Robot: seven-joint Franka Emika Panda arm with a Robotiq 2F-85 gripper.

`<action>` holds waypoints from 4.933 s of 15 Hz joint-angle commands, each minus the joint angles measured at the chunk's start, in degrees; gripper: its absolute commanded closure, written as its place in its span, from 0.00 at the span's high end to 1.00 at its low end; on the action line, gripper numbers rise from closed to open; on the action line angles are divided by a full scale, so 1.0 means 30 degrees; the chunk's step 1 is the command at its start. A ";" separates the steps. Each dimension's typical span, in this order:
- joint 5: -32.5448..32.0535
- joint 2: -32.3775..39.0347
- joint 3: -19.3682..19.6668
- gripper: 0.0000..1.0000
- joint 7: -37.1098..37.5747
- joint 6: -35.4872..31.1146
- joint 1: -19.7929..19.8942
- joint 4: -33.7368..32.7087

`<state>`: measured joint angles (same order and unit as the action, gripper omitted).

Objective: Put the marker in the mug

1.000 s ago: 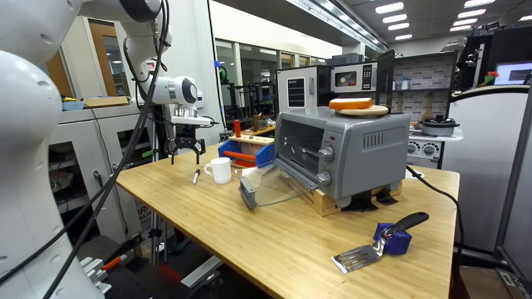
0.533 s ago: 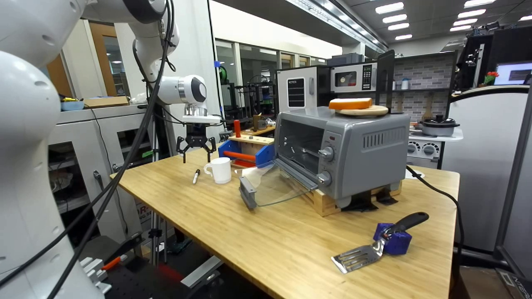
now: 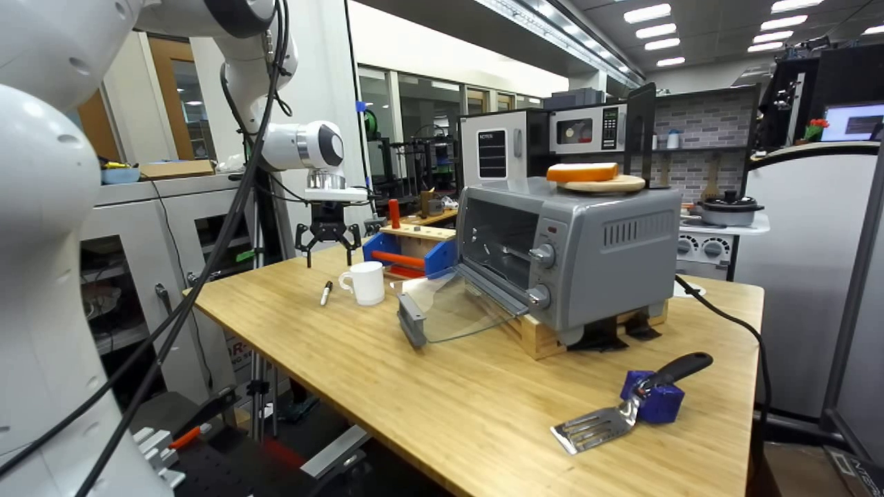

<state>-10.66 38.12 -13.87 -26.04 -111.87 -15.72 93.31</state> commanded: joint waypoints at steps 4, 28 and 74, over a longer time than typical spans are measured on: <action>0.1478 -0.1268 -0.0786 1.00 -0.1506 -0.3385 0.1707 0.1053; 0.2276 0.2198 -0.0785 1.00 -0.2867 -0.2710 0.0816 -0.1135; -0.1542 0.1156 -0.0832 0.04 -0.0975 0.0057 -0.2518 -0.3963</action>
<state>-12.78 44.10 -17.75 -29.57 -111.32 -22.71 79.62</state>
